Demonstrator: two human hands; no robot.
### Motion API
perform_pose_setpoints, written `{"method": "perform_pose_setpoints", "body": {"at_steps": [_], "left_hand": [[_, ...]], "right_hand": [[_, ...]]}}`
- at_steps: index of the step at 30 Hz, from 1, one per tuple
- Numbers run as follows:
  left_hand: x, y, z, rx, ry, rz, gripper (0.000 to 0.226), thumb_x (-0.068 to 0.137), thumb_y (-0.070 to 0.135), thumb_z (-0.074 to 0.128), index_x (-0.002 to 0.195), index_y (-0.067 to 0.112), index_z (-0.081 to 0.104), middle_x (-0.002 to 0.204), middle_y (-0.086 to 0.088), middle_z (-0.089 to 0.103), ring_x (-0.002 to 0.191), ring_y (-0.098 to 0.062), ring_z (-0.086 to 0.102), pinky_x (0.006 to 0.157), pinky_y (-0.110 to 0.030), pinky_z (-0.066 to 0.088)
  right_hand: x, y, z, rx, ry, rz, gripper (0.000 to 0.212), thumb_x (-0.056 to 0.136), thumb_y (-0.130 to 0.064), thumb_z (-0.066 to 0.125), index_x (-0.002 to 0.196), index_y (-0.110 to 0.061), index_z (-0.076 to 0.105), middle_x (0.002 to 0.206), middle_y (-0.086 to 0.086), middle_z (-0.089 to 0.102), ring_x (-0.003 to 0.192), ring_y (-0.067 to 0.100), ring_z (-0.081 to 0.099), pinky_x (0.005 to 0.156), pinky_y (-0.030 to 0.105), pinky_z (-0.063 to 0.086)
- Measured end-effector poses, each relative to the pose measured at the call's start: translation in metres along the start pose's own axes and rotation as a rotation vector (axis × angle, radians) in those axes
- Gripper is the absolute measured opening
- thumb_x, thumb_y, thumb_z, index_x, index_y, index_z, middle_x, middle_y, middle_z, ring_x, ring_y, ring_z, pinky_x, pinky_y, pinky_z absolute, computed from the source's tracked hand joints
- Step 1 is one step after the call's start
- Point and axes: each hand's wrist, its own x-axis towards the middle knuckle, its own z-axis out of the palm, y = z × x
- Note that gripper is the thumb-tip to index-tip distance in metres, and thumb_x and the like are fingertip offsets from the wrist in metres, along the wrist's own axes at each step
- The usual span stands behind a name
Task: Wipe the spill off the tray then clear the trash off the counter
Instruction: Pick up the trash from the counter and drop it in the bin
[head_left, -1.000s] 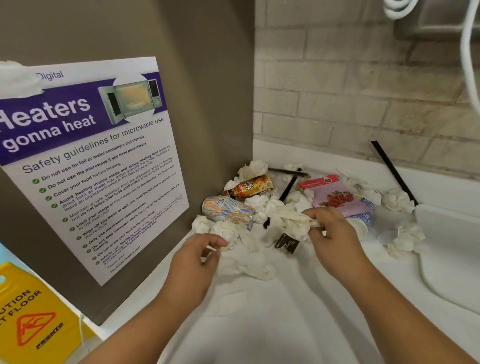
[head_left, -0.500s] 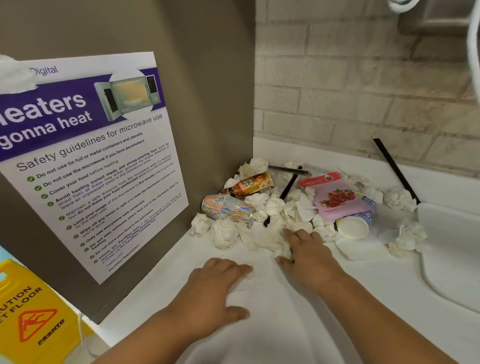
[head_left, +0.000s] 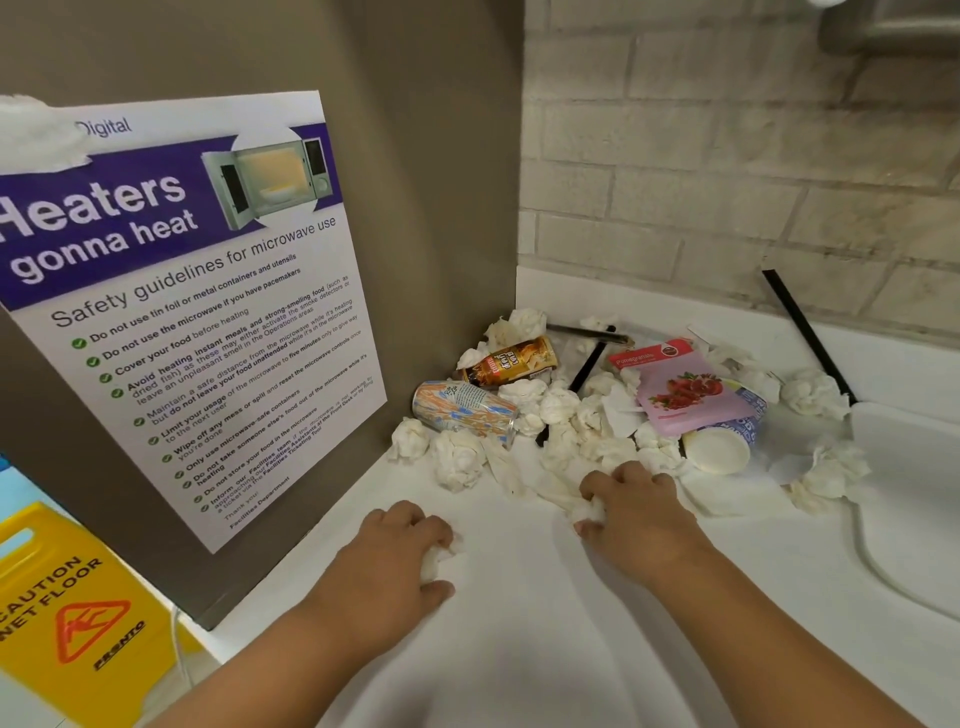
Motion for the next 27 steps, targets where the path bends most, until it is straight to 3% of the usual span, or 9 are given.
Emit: {"method": "perform_pose_setpoints", "body": {"at_steps": [4,9,15,18,21,27], "left_hand": [[0.001,0.005,-0.003,0.024,-0.016,0.025,0.033,0.085,0.040,0.058,0.117,0.037,0.051,0.111,0.014,0.045,0.101,-0.013,0.046,0.079,-0.021,0.040],[-0.001,0.008,-0.006,0.077,-0.022,0.037,0.027,0.087,0.035,0.053,0.113,0.034,0.048,0.102,0.015,0.045,0.089,-0.010,0.043,0.073,-0.022,0.037],[-0.011,0.008,-0.011,0.055,-0.015,0.038,0.023,0.088,0.029,0.051,0.108,0.035,0.043,0.096,0.022,0.048,0.085,-0.005,0.043,0.064,-0.017,0.032],[-0.017,0.006,-0.018,-0.047,0.032,-0.014,0.035,0.089,0.025,0.051,0.118,0.042,0.041,0.100,0.026,0.049,0.092,-0.002,0.048,0.071,-0.014,0.037],[-0.022,0.003,-0.024,-0.067,0.066,-0.056,0.030,0.090,0.026,0.053,0.117,0.039,0.052,0.110,0.022,0.055,0.101,-0.003,0.053,0.083,-0.017,0.041],[-0.031,-0.005,-0.025,-0.038,0.160,-0.055,0.016,0.090,0.028,0.056,0.103,0.034,0.062,0.099,0.019,0.057,0.095,-0.003,0.049,0.078,-0.014,0.036]], "right_hand": [[-0.001,-0.001,-0.002,-0.023,-0.043,-0.045,0.035,0.093,-0.036,0.049,0.127,-0.027,0.046,0.124,0.001,0.041,0.115,0.025,0.038,0.089,0.033,0.046],[-0.005,-0.001,-0.002,0.025,-0.022,-0.091,0.032,0.090,-0.025,0.054,0.122,-0.026,0.047,0.115,-0.002,0.046,0.106,0.021,0.042,0.076,0.027,0.042],[-0.007,0.006,-0.001,0.040,-0.078,-0.085,0.029,0.089,-0.024,0.056,0.118,-0.021,0.057,0.114,0.001,0.043,0.101,0.019,0.052,0.080,0.028,0.047],[-0.006,0.012,-0.002,0.050,-0.101,-0.069,0.031,0.086,-0.018,0.058,0.116,-0.022,0.059,0.116,0.003,0.040,0.102,0.020,0.051,0.087,0.030,0.047],[-0.009,0.016,-0.002,0.025,-0.048,-0.066,0.027,0.087,-0.019,0.055,0.113,-0.025,0.059,0.112,0.002,0.043,0.102,0.021,0.050,0.084,0.031,0.047],[-0.016,0.015,0.004,0.034,0.005,-0.075,0.018,0.088,-0.024,0.052,0.105,-0.028,0.058,0.094,-0.003,0.042,0.094,0.022,0.051,0.073,0.029,0.045]]}}
